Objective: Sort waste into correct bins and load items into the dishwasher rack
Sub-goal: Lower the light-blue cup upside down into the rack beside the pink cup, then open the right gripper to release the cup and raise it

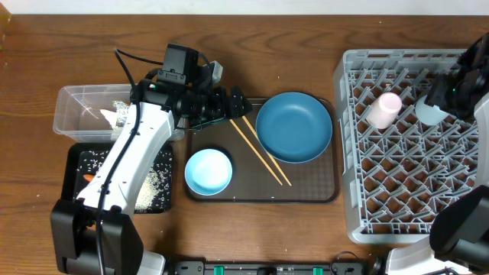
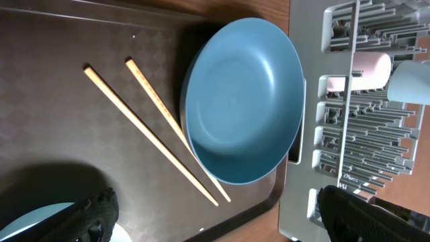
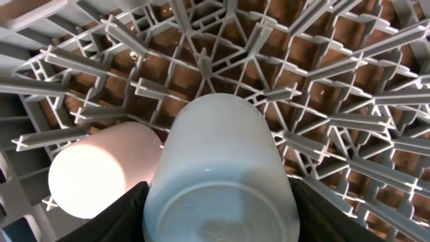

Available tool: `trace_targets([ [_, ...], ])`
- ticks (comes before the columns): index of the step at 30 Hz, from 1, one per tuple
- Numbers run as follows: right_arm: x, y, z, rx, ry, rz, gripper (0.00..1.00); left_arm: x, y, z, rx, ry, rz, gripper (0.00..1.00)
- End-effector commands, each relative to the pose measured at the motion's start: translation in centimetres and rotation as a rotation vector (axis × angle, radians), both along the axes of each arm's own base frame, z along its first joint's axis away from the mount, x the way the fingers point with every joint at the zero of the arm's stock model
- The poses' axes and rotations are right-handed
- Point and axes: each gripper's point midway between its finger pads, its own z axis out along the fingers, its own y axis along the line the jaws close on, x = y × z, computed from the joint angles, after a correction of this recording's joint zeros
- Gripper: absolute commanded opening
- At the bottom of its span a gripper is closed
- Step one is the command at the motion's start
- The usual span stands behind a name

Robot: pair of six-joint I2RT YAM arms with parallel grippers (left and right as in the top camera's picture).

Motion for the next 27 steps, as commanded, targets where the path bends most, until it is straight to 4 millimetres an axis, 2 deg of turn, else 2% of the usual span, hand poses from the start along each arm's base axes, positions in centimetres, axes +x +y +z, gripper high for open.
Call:
trace_targets([
  [1, 0.3, -0.4, 1.6, -0.005, -0.048, -0.019, 0.12, 0.2, 0.2, 1.0, 0.008, -0.039, -0.003, 0.98],
  [16, 0.4, -0.9, -0.7, 0.001, 0.007, -0.027, 0.12, 0.2, 0.2, 1.0, 0.008, -0.039, -0.003, 0.98],
  [27, 0.1, -1.8, -0.9, 0.001, 0.011, -0.050, 0.11, 0.2, 0.2, 1.0, 0.008, -0.039, -0.003, 0.98],
])
